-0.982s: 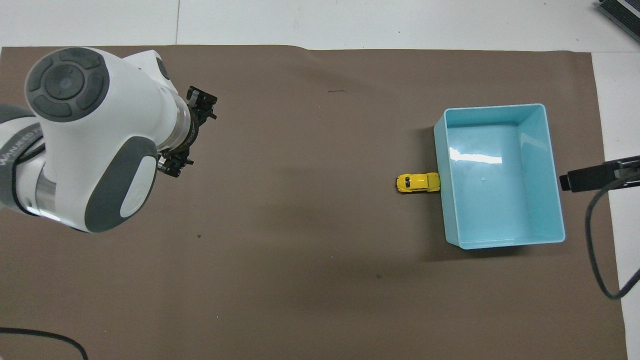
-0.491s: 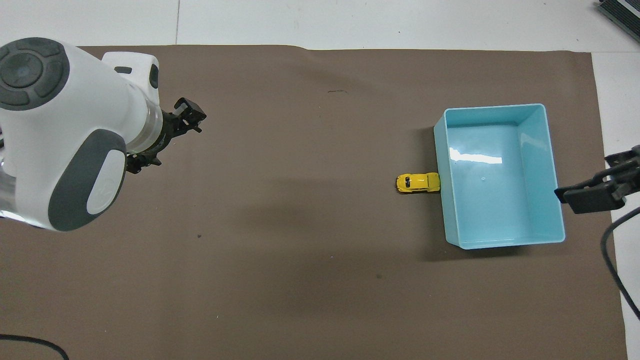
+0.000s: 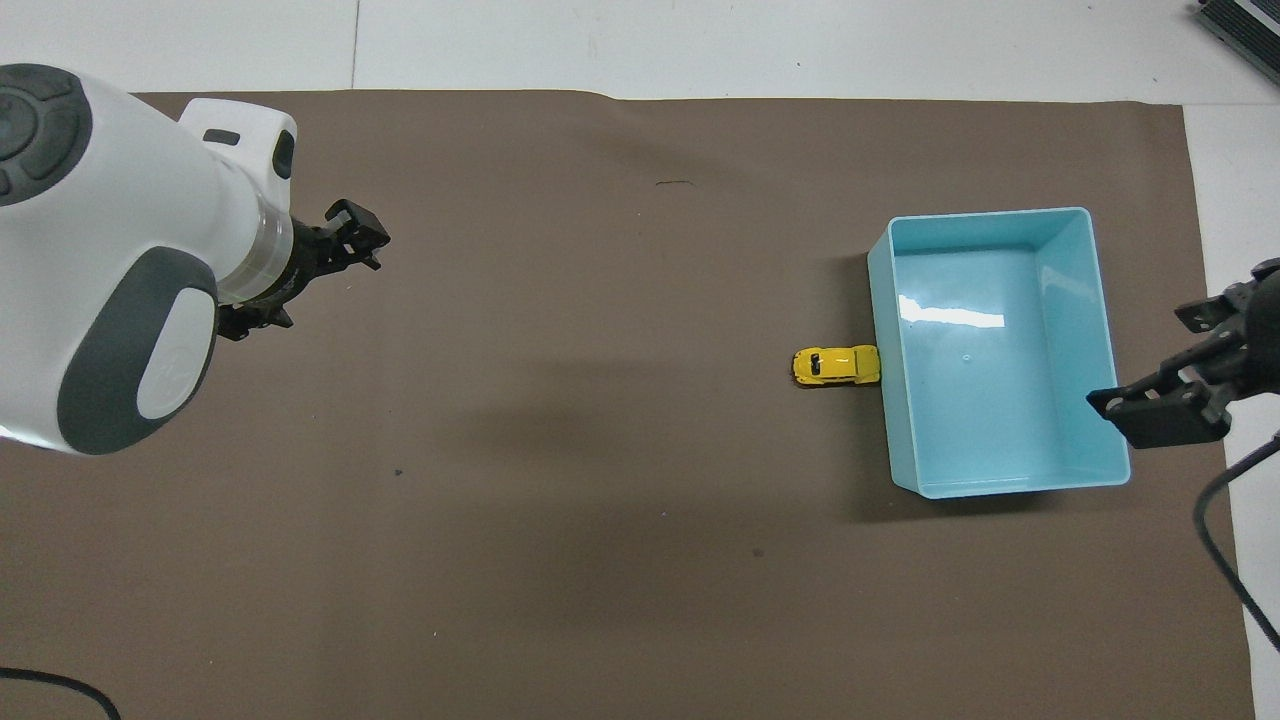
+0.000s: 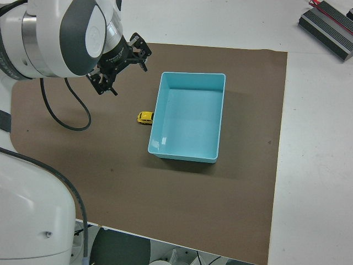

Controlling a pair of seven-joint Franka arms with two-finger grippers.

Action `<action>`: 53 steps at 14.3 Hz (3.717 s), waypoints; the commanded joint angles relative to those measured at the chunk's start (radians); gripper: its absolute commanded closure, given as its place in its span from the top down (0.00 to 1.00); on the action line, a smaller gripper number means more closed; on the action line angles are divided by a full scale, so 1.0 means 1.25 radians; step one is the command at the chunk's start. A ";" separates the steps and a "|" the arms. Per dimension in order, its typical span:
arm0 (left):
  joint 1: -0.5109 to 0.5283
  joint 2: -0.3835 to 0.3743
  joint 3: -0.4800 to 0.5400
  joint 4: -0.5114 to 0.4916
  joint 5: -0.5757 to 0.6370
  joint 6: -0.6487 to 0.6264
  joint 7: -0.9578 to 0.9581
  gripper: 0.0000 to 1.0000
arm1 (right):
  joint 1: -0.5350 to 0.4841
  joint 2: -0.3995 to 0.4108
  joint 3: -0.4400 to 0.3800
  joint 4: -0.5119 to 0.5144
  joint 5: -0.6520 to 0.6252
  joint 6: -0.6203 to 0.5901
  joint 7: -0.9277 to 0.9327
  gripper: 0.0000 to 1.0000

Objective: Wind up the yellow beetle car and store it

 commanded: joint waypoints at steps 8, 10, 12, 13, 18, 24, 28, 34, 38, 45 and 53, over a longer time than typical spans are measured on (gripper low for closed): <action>0.114 -0.063 -0.007 -0.047 -0.037 -0.025 0.329 1.00 | -0.005 -0.001 0.078 -0.010 0.009 0.016 -0.269 1.00; 0.134 -0.068 -0.007 -0.047 -0.037 -0.047 0.422 1.00 | -0.005 -0.001 0.088 -0.017 0.010 0.022 -0.358 1.00; 0.146 -0.075 -0.005 -0.052 -0.037 -0.064 0.488 1.00 | -0.005 -0.002 0.098 -0.019 0.012 0.022 -0.433 1.00; 0.155 -0.082 -0.007 -0.057 -0.037 -0.064 0.504 1.00 | -0.005 0.000 0.100 -0.022 0.012 0.022 -0.456 1.00; 0.177 -0.122 -0.004 -0.058 -0.037 -0.112 0.676 1.00 | -0.006 0.000 0.100 -0.076 0.013 0.046 -0.499 1.00; 0.184 -0.171 -0.007 -0.025 -0.036 -0.154 0.686 1.00 | -0.006 0.018 0.100 -0.092 0.013 0.081 -0.508 1.00; 0.180 -0.170 -0.008 0.046 -0.034 -0.232 0.676 1.00 | -0.005 0.039 0.100 -0.109 0.013 0.113 -0.506 1.00; 0.180 -0.176 -0.012 0.038 -0.036 -0.237 0.649 1.00 | -0.006 0.061 0.099 -0.167 0.004 0.192 -0.508 1.00; 0.178 -0.176 -0.009 0.045 -0.036 -0.241 0.648 1.00 | -0.006 0.096 0.099 -0.183 0.000 0.235 -0.520 1.00; 0.173 -0.176 -0.012 0.034 -0.067 -0.208 0.601 1.00 | -0.006 0.132 0.099 -0.246 -0.002 0.335 -0.521 1.00; 0.174 -0.176 -0.010 0.033 -0.079 -0.213 0.601 1.00 | -0.006 0.172 0.099 -0.307 -0.017 0.452 -0.529 1.00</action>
